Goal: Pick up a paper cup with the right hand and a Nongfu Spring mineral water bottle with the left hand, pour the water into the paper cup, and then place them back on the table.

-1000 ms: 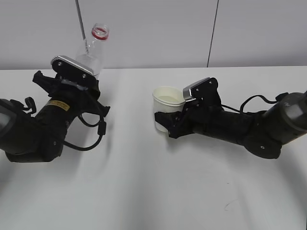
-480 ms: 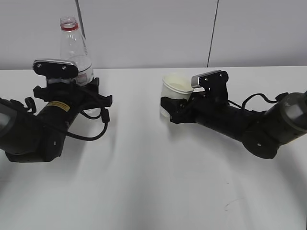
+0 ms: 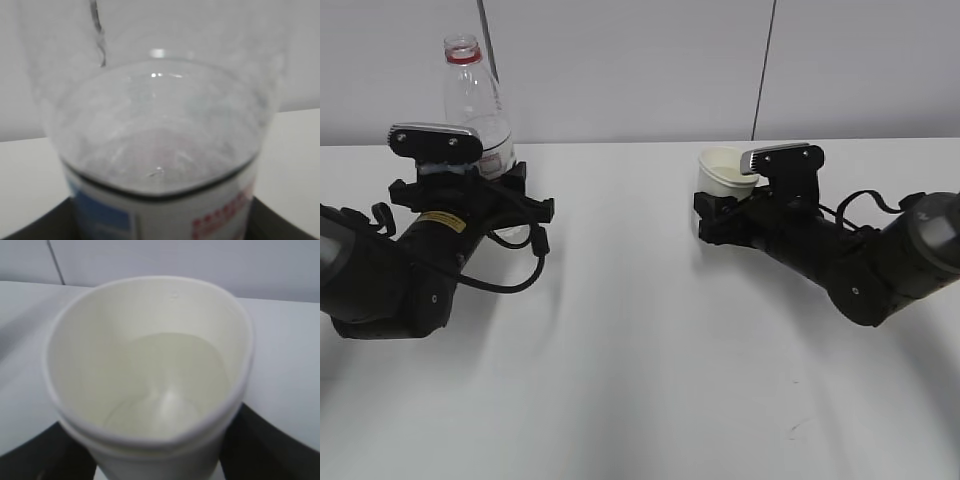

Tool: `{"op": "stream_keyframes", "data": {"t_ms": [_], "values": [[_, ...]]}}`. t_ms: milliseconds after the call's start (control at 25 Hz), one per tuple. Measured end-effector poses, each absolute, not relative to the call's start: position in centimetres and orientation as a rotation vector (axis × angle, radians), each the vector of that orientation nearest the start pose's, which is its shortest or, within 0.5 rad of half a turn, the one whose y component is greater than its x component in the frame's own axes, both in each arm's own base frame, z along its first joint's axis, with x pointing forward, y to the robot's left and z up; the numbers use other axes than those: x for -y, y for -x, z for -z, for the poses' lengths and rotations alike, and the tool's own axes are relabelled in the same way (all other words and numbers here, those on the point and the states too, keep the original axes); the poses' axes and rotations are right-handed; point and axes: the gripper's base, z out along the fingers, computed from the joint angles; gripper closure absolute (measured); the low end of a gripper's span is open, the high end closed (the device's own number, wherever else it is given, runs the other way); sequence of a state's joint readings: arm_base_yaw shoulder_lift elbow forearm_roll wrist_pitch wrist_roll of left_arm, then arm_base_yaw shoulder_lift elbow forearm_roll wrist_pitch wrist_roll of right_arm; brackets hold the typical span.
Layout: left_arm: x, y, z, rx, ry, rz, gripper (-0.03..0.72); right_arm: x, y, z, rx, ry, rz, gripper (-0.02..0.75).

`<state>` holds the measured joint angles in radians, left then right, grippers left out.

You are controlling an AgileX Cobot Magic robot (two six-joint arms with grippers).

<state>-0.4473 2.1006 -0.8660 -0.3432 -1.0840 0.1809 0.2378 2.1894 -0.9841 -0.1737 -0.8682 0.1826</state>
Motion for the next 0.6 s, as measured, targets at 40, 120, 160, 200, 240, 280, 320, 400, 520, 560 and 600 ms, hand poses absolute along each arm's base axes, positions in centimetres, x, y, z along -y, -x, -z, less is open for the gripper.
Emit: {"op": "stream_keyframes", "data": {"t_ms": [40,120,160,200,240,280,320,400,520,560,600], "values": [[14.2,-35.9,-12.0,-1.649,-0.154,0.078,0.316,-10.5,-39.8,-9.1,-1.829,0.23,-0.322,0.256],[14.2,-35.9,-12.0,-1.649,-0.154,0.078,0.316,-9.4,-40.1,-9.0,-1.842,0.198,-0.293,0.256],[14.2,-35.9,-12.0,-1.649,-0.154,0.078,0.316,-8.9,-40.2,-9.0,-1.845,0.182,-0.282,0.256],[14.2,-35.9,-12.0,-1.649,-0.154,0.078,0.316,-8.2,-40.4,-9.0,-1.846,0.162,-0.269,0.256],[14.2,-35.9,-12.0,-1.649,-0.154,0.078,0.316,-7.6,-40.5,-9.0,-1.846,0.15,-0.258,0.256],[14.2,-35.9,-12.0,-1.649,-0.154,0.078,0.316,-7.1,-40.6,-9.0,-1.847,0.139,-0.244,0.256],[14.2,-35.9,-12.0,-1.649,-0.154,0.078,0.316,-6.6,-40.7,-9.0,-1.847,0.132,-0.229,0.256],[14.3,-35.9,-12.0,-1.649,-0.154,0.079,0.316,-6.0,-40.8,-9.0,-1.845,0.136,-0.202,0.256],[14.3,-35.9,-12.0,-1.649,-0.154,0.079,0.316,-5.9,-40.8,-9.0,-1.841,0.164,-0.175,0.256],[14.3,-35.9,-12.0,-1.649,-0.154,0.079,0.316,-5.9,-40.8,-9.0,-1.841,0.171,-0.17,0.256],[14.3,-35.9,-12.0,-1.649,-0.154,0.079,0.316,-5.9,-40.8,-8.9,-1.842,0.175,-0.166,0.256]]}}
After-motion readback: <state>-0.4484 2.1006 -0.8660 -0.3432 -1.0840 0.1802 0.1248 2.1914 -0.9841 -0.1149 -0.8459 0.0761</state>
